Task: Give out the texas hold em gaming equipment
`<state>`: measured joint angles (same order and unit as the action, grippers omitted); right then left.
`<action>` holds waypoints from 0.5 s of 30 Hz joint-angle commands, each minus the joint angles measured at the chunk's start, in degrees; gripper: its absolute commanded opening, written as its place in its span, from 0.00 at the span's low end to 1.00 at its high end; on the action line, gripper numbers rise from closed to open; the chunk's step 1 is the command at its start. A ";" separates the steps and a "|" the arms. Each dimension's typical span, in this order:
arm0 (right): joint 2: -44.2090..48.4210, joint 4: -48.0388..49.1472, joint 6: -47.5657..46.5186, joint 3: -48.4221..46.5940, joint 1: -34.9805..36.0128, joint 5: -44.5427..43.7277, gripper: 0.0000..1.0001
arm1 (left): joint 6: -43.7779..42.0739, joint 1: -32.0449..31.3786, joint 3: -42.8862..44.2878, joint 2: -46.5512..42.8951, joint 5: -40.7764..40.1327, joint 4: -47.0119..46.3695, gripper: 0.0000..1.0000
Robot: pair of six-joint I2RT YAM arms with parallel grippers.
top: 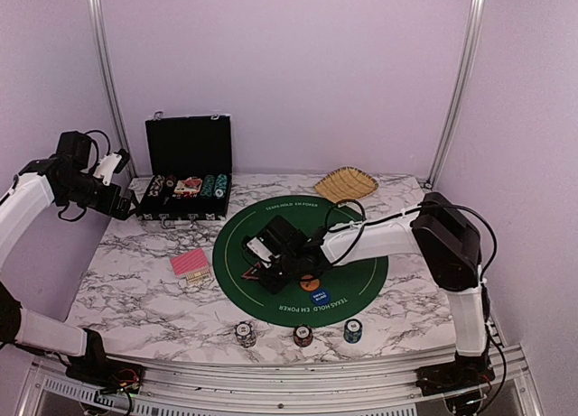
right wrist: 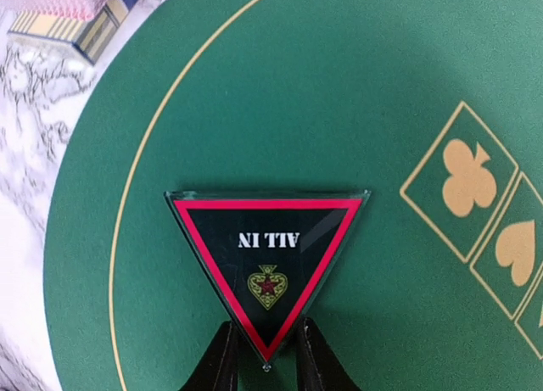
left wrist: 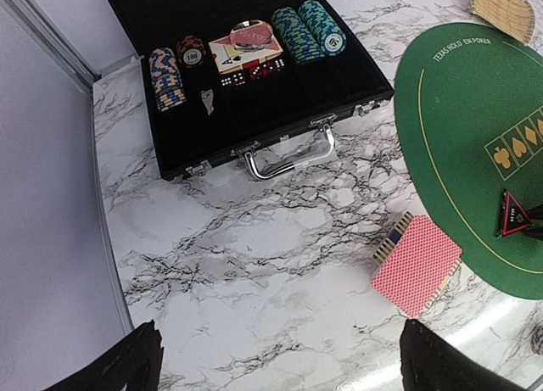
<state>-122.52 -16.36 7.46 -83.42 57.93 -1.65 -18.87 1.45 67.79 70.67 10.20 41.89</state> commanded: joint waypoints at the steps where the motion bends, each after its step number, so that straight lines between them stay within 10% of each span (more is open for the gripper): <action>1: -5.14 1.19 1.96 -6.09 0.56 -1.63 0.24 | -0.02 0.04 1.87 0.54 -0.16 1.60 0.99; 15: -7.74 -2.45 4.18 -16.79 0.51 -5.12 0.34 | -0.88 0.09 1.64 -0.77 1.17 3.38 0.99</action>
<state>-133.84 -17.61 10.72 -100.62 57.98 -4.05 -18.92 1.45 68.42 70.81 10.11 42.68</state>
